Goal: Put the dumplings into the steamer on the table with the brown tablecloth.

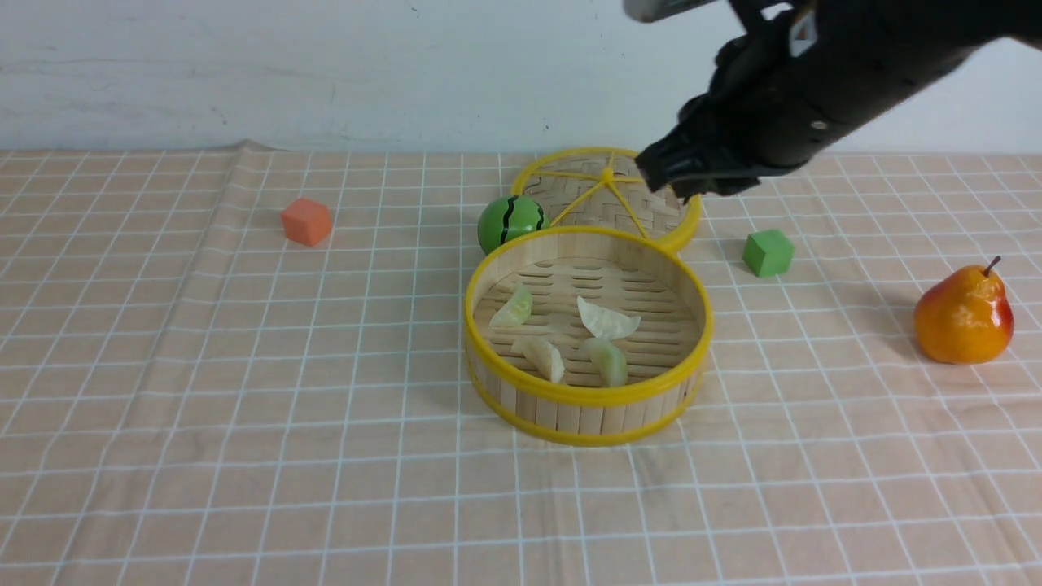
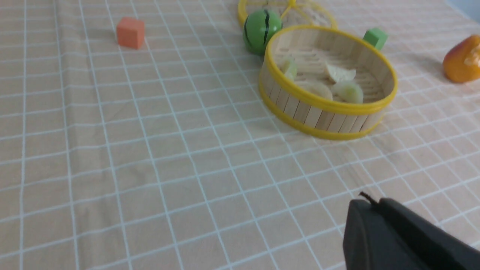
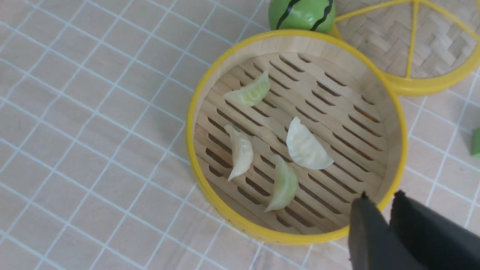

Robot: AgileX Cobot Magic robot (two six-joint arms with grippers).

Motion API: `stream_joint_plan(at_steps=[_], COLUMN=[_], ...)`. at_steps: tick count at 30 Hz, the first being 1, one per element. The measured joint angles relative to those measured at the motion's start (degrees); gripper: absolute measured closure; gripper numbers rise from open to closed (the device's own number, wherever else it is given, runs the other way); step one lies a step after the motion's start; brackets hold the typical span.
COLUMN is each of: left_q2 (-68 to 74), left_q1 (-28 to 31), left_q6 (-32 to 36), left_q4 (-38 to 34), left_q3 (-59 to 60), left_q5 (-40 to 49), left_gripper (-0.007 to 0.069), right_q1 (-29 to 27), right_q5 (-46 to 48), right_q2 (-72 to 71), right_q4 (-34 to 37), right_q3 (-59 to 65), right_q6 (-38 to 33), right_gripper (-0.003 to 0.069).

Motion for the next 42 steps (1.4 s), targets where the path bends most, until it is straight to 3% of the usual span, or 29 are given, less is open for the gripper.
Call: stream_joint_plan(at_steps=[3, 9, 15, 42], left_q2=[-2.2, -2.5, -2.5, -2.5], left_q1=[0.0, 0.0, 0.0, 0.0], left_q6=[-0.2, -0.6, -0.6, -0.8], left_q4=[0.5, 0.7, 0.7, 0.7], left_q3=[4.0, 8.0, 9.9, 10.6], left_q5=[-6.3, -9.7, -9.5, -6.4], left_gripper=[0.0603, 0.0596, 0.0590, 0.0586], right_q1=[0.0, 0.0, 0.0, -0.2], right_q5=[-6.2, -19.3, -26.3, -24.9], right_q2=[-8.4, -26.1, -37.9, -46.3], right_q4=[0.7, 1.8, 2.4, 2.2], right_q3=[9.4, 27.8, 37.2, 43.3], right_q6=[0.0, 0.0, 0.0, 0.0], right_gripper=[0.0672, 0.0678, 0.0677, 0.0671])
